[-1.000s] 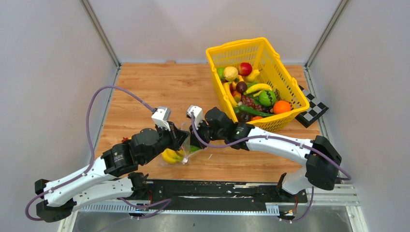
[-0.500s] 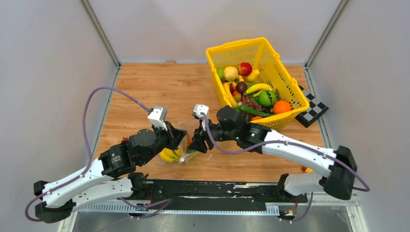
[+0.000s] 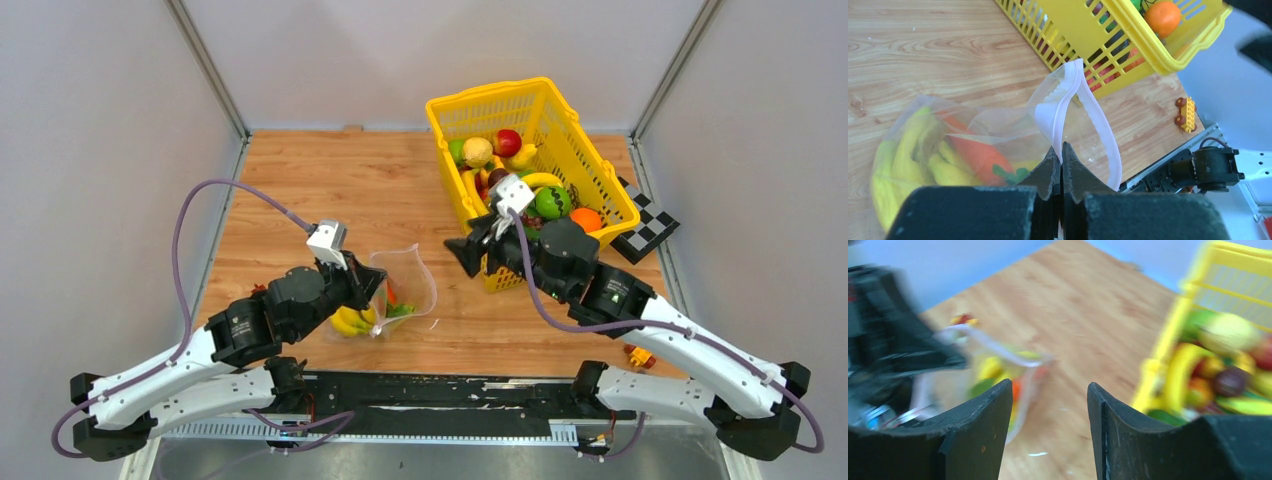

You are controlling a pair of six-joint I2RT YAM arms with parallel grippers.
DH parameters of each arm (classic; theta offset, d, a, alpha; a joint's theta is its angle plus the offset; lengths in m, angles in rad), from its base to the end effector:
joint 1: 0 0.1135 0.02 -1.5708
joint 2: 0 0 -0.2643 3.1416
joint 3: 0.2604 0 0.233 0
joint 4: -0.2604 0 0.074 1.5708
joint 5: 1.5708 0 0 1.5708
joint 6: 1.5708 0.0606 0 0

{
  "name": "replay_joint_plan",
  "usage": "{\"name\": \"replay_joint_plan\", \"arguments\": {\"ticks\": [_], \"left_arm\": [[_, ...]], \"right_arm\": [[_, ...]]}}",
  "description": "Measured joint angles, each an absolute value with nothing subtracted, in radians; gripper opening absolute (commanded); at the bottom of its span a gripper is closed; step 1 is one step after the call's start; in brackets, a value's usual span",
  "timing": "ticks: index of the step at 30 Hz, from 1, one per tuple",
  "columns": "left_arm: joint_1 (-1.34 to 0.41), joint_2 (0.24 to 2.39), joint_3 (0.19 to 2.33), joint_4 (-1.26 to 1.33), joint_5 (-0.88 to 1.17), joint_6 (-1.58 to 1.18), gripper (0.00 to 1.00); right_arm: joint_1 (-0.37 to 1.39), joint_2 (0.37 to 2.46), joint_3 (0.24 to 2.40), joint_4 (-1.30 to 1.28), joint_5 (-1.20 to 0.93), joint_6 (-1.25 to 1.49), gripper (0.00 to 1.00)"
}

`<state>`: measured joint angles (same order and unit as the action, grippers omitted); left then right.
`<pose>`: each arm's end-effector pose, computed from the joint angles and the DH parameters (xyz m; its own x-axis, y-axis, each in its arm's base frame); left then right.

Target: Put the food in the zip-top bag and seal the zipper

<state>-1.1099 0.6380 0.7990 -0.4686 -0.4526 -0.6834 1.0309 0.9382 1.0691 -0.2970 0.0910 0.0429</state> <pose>0.0872 -0.1161 0.3273 -0.4960 -0.2780 -0.8226 0.3958 0.7708 -0.4991 0.1135 0.1787 0.3933 -0.1196 -0.1164 -0.9860 -0.8037 0.5943 0.0273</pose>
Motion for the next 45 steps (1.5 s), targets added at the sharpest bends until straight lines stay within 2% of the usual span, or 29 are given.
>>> {"name": "replay_joint_plan", "arguments": {"ticks": [4,7,11,19,33,35,36,38,42,45], "left_arm": [[-1.110,0.646,0.799,-0.468,-0.446,-0.683,0.00],[-1.110,0.649,0.799,-0.468,-0.438,-0.684,0.00],[-1.110,0.652,0.797,-0.468,-0.426,-0.684,0.00],[-1.110,0.654,0.794,-0.467,-0.415,-0.687,0.00],[-1.110,0.649,0.788,-0.467,-0.408,-0.687,0.00],[-1.110,0.649,0.788,-0.467,-0.407,-0.687,0.00],[-1.110,0.649,0.788,-0.467,-0.406,-0.687,0.00],[-1.110,0.649,0.788,-0.467,-0.405,-0.687,0.00],[-1.110,0.649,0.788,-0.467,-0.405,-0.687,0.00],[-1.110,0.649,0.787,-0.467,-0.404,-0.687,0.00]], "right_arm": [[0.881,0.967,1.113,-0.384,0.262,0.039,0.69],[0.687,1.034,1.146,-0.454,0.317,0.050,0.76],[0.512,1.115,1.145,-0.529,0.353,0.058,0.78],[0.354,1.317,1.179,-0.633,0.458,0.070,0.78],[0.211,1.357,1.179,-0.651,0.523,0.106,0.78],[0.208,1.366,1.179,-0.651,0.521,0.108,0.82],[0.208,1.369,1.179,-0.651,0.519,0.109,0.87],[0.208,1.374,1.179,-0.652,0.513,0.113,0.88],[0.208,1.377,1.171,-0.654,0.503,0.113,0.88],[0.208,1.380,1.142,-0.633,0.484,0.110,0.81]]}}
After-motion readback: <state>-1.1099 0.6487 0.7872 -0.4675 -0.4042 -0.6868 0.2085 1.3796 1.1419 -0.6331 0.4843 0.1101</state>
